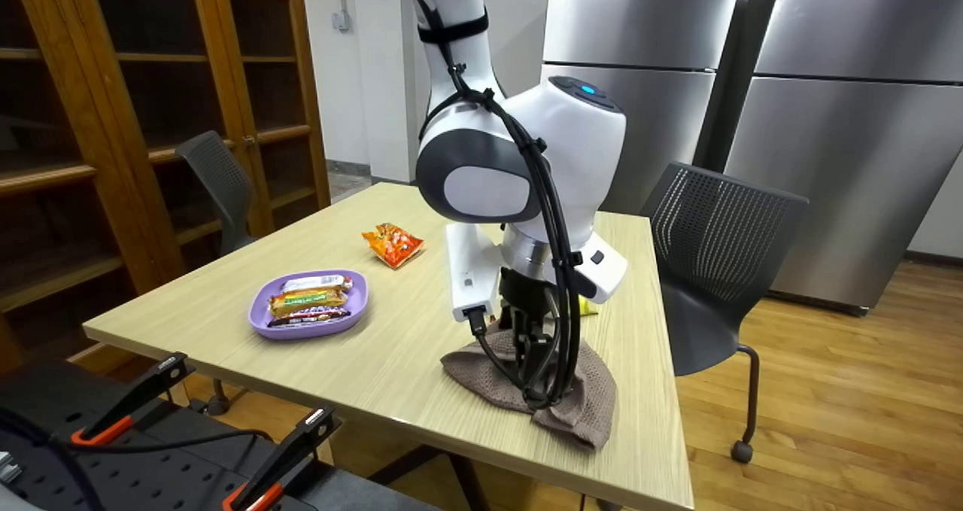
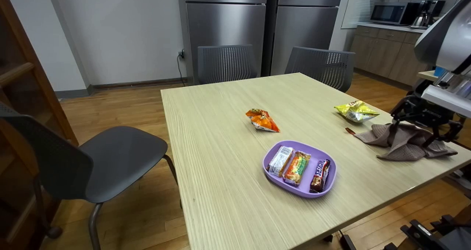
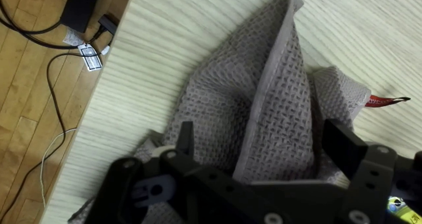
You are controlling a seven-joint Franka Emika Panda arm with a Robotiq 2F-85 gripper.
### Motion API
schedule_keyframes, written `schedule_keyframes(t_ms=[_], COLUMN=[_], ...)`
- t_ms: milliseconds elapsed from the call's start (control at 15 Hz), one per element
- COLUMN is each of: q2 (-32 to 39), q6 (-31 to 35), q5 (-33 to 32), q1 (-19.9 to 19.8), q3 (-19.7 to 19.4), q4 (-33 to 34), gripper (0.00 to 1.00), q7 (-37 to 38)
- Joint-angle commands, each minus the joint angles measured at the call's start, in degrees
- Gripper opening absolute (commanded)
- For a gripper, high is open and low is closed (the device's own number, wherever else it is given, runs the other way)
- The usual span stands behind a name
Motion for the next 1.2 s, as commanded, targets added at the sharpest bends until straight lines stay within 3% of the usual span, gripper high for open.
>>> schedule_keyframes(t_ms=[0,600,667,1133], q2=[0.66,1.36,1.42,-0.36], q6=[0.39,0.20,0.19,-1.44], q5=[1.81,3.37,3.44,1.55], q1=[-2.22,-1.37,-1.26,1.65], q3=[2.03,1.40,1.32,-0.25], q4=[1.11,2.24,2.31,1.46], gripper=[0.74,0.05,0.00,0.01], q7=[-2.66,-3.90,-4.04,-1.98])
